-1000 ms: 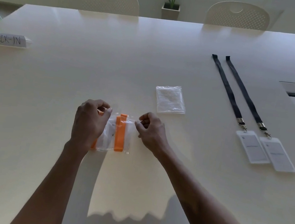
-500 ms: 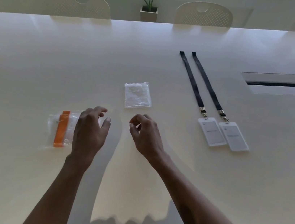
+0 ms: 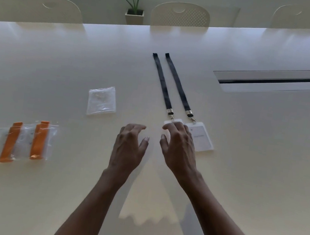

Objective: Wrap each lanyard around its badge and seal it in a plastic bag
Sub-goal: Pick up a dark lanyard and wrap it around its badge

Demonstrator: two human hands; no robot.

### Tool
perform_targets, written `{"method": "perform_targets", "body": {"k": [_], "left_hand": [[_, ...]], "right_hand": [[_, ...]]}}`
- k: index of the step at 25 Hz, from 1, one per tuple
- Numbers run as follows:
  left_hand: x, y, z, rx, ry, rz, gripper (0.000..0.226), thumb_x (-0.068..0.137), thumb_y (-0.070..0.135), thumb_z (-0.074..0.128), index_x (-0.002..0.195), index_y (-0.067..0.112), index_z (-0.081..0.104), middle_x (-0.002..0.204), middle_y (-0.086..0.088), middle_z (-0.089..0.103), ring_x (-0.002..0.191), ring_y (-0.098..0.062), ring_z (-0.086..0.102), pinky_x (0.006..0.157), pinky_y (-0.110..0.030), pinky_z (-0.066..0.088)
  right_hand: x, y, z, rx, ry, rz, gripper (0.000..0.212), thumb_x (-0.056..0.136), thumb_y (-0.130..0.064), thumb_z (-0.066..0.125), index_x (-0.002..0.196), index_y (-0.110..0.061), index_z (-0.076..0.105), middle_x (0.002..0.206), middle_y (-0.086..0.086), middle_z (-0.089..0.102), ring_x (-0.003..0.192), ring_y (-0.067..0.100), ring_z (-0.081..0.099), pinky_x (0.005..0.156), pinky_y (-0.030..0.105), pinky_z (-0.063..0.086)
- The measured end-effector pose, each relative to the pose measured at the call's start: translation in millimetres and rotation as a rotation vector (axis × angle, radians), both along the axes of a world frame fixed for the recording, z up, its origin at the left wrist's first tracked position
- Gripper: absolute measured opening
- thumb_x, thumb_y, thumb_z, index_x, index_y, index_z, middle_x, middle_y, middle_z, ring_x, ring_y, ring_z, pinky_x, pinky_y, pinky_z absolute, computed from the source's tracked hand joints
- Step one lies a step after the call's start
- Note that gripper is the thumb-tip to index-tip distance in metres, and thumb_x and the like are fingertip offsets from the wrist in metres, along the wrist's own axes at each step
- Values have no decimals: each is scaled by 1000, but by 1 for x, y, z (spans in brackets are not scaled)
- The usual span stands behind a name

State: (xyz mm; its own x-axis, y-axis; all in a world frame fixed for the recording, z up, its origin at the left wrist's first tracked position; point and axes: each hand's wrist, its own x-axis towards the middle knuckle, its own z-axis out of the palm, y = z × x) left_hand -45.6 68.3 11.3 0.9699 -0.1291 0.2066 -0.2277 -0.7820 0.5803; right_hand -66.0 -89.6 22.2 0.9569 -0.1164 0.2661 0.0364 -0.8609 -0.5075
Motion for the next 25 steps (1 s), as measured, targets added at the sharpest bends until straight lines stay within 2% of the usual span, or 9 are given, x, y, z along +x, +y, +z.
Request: {"method": "perform_targets", "body": {"k": [4, 6, 10, 14, 17, 20, 22, 25], "left_hand": [[2, -47, -6, -8, 48, -35, 37, 100, 18, 63, 137, 10, 64, 138, -11, 66, 129, -28, 57, 109, -37, 45], [2, -62, -9, 3, 58, -21, 39, 101, 17, 61, 139, 12, 62, 140, -11, 64, 131, -29, 55, 111, -40, 44], [3, -75, -11, 19, 79, 29, 46, 102, 17, 57, 148, 13, 54, 149, -10, 59, 142, -27, 48, 118, -41, 34], [9, -73, -10, 49, 141, 38, 49, 107, 20, 49, 155, 13, 46, 159, -10, 50, 153, -25, 36, 125, -43, 22], [12, -67, -6, 55, 142, 55, 46, 107, 18, 50, 152, 13, 48, 153, -12, 55, 145, -27, 45, 122, -42, 28], [18, -59, 1, 20, 165, 68, 43, 103, 14, 58, 146, 17, 54, 139, -11, 61, 133, -29, 52, 113, -42, 38], [19, -51, 5, -109, 185, 44, 38, 101, 8, 61, 137, 18, 59, 125, -8, 66, 121, -26, 60, 106, -40, 50], [14, -38, 11, -360, 221, 51, 34, 100, 6, 66, 131, 20, 63, 111, -1, 70, 103, -15, 70, 94, -34, 61]], "right_hand": [[-8, -33, -10, -50, 85, 19, 47, 99, -23, 66, 143, -12, 54, 146, 7, 58, 133, 25, 54, 114, 36, 43], [-11, -41, -15, -64, 125, 48, 49, 101, -26, 63, 147, -10, 51, 150, 9, 55, 138, 26, 50, 118, 37, 38], [-15, -42, -20, -165, 128, 108, 40, 107, -31, 49, 141, -12, 56, 147, 7, 57, 140, 23, 48, 119, 35, 35], [-23, -28, -23, -177, 84, 169, 39, 105, -27, 53, 141, -12, 58, 140, 5, 62, 132, 22, 52, 115, 33, 40], [-28, -21, -25, -135, 96, 197, 44, 104, -28, 54, 145, -13, 54, 144, 4, 57, 134, 21, 49, 114, 33, 41], [-34, -13, -27, 4, 122, 174, 35, 105, -28, 56, 137, -15, 58, 152, 8, 47, 142, 23, 43, 117, 35, 42], [-38, -7, -25, 122, 151, 115, 31, 102, -28, 63, 131, -17, 62, 156, 9, 41, 143, 22, 40, 116, 29, 40], [-33, -7, -18, 267, 142, 73, 26, 96, -20, 72, 122, -16, 66, 147, 6, 49, 129, 21, 53, 102, 19, 43]]}}
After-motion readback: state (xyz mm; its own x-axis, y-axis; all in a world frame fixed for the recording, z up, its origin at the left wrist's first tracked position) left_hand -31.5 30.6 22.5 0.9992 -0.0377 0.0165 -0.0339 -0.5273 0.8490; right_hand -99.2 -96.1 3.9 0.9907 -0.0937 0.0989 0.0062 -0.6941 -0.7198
